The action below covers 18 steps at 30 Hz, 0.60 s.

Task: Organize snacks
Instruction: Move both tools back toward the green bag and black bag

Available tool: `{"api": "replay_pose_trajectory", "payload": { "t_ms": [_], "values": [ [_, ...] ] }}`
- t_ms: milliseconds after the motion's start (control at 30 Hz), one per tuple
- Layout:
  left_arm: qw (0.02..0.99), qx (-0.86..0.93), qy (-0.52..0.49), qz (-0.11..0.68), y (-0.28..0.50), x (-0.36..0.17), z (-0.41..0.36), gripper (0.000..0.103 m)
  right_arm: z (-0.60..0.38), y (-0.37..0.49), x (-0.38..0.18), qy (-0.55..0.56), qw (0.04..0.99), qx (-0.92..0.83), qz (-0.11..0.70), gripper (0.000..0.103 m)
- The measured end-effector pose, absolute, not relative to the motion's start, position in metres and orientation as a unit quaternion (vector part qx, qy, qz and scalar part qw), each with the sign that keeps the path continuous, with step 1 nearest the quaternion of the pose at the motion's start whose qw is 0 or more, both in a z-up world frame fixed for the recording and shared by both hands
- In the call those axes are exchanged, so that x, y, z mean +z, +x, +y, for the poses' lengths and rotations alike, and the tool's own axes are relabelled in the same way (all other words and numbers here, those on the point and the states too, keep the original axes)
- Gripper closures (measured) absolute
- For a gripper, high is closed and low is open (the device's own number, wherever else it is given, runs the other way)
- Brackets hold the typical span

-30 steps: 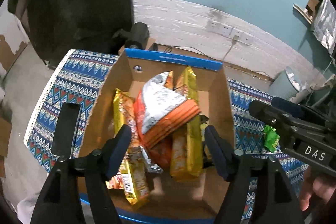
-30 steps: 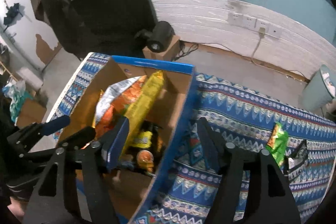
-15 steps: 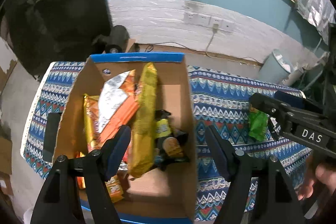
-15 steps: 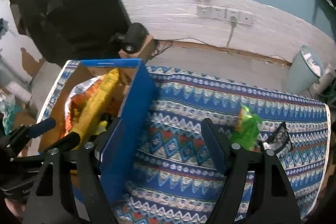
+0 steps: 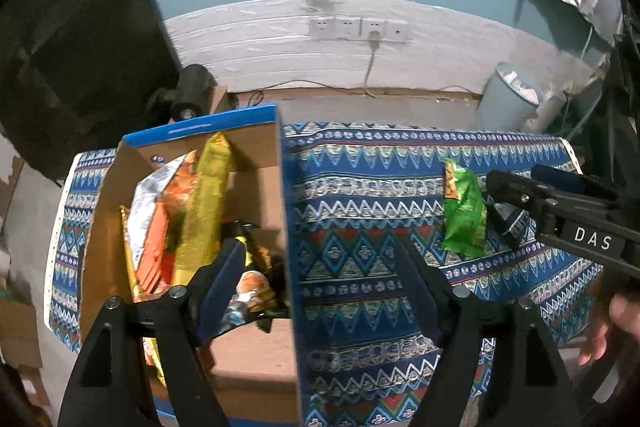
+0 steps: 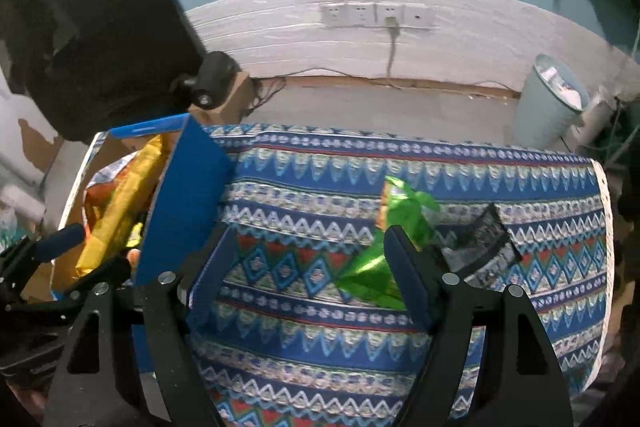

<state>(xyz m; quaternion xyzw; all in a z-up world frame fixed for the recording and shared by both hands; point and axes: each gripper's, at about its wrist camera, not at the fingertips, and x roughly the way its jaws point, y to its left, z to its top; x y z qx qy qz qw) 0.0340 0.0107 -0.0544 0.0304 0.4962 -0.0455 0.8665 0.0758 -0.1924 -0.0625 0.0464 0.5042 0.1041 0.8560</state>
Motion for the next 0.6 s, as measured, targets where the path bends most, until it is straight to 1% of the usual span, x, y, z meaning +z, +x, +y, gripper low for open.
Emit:
{"api": "replay_pose_trajectory", "payload": {
  "t_ms": [367,600],
  "values": [
    [0.854,-0.074,0.053,0.513,0.049,-0.068,-0.036,0.023,-0.259,0.071,-0.079,0.075,0.852,0.051,0.516,0.027],
    [0.843,-0.080,0.037,0.530,0.070,-0.084,-0.056,0.023,-0.296,0.071,-0.095,0.094,0.844,0.020,0.528,0.027]
  ]
}}
